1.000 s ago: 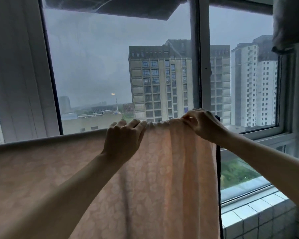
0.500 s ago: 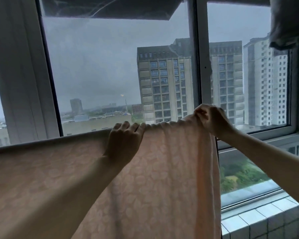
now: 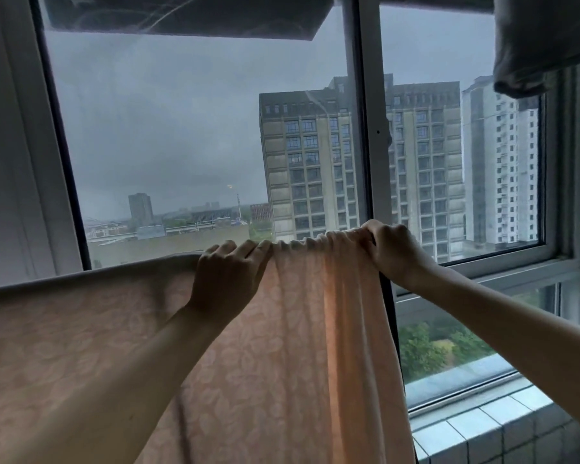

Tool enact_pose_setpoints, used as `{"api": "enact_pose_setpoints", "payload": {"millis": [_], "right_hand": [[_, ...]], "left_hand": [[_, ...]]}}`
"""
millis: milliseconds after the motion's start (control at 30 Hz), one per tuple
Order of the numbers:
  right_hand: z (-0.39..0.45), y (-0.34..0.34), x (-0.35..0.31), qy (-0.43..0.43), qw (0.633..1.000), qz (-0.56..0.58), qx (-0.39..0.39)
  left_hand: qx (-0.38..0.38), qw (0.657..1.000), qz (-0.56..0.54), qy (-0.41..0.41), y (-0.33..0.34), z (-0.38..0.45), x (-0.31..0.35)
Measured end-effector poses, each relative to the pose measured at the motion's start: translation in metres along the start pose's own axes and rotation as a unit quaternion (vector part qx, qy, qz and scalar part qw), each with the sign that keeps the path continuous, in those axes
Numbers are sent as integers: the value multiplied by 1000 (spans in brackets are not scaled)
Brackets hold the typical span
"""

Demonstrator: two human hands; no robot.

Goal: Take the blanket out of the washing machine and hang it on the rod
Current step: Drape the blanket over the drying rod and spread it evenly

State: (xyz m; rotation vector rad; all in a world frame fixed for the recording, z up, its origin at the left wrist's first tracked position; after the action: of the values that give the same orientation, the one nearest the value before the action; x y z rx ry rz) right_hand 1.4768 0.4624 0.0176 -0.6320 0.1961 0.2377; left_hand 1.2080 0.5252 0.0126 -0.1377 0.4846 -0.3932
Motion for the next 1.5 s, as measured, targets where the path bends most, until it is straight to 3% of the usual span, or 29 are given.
{"api": "enact_pose_setpoints", "payload": {"millis": [133, 233, 400, 500, 600, 733, 867, 1033, 1133, 1267, 1367, 1500], "right_hand": [[8, -4, -3, -9, 997, -55, -55], [20, -15, -4, -30, 997, -60, -23], [39, -35, 27, 72, 990, -99, 68], [31, -35, 46, 132, 983, -127, 0], [24, -21, 44, 53, 996, -31, -69], [21, -2, 12, -49, 989, 123, -61], [22, 8, 4, -97, 984, 136, -56], [27, 6, -3, -107, 989, 103, 4], [33, 10, -1, -75, 994, 77, 29], [51, -1, 31, 49, 992, 52, 106], [48, -6, 43, 74, 995, 26, 61], [32, -2, 11, -31, 994, 101, -32]], "left_hand": [[2, 1000, -4, -8, 2, -1, -2], [-1, 1000, -6, -9, 1, -1, -3], [-7, 1000, -15, -15, -2, 0, -2], [-8, 1000, -11, -17, -1, 0, -2], [-2, 1000, -9, -18, 2, -1, -2], [3, 1000, -9, -21, 4, 1, 0], [4, 1000, -10, -21, 7, -2, -5], [11, 1000, -9, -20, 6, -4, -9], [10, 1000, -16, -16, 6, -3, -10], [6, 1000, -18, -21, 7, -4, -11], [11, 1000, -15, -19, 7, -4, -11], [19, 999, -18, -20, 8, -4, -9]]}}
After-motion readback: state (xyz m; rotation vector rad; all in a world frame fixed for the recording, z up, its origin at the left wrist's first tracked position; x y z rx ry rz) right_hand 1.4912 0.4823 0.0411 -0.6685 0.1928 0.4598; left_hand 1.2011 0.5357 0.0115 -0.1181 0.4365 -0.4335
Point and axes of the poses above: each hand's wrist, its own z-axis towards the middle knuckle, its own y-axis out of the palm, x = y × z, the point moved 2 cm from there along z, towards the middle knuckle, and after that the axes turned 7 degrees about z, right-handed, at the moved point
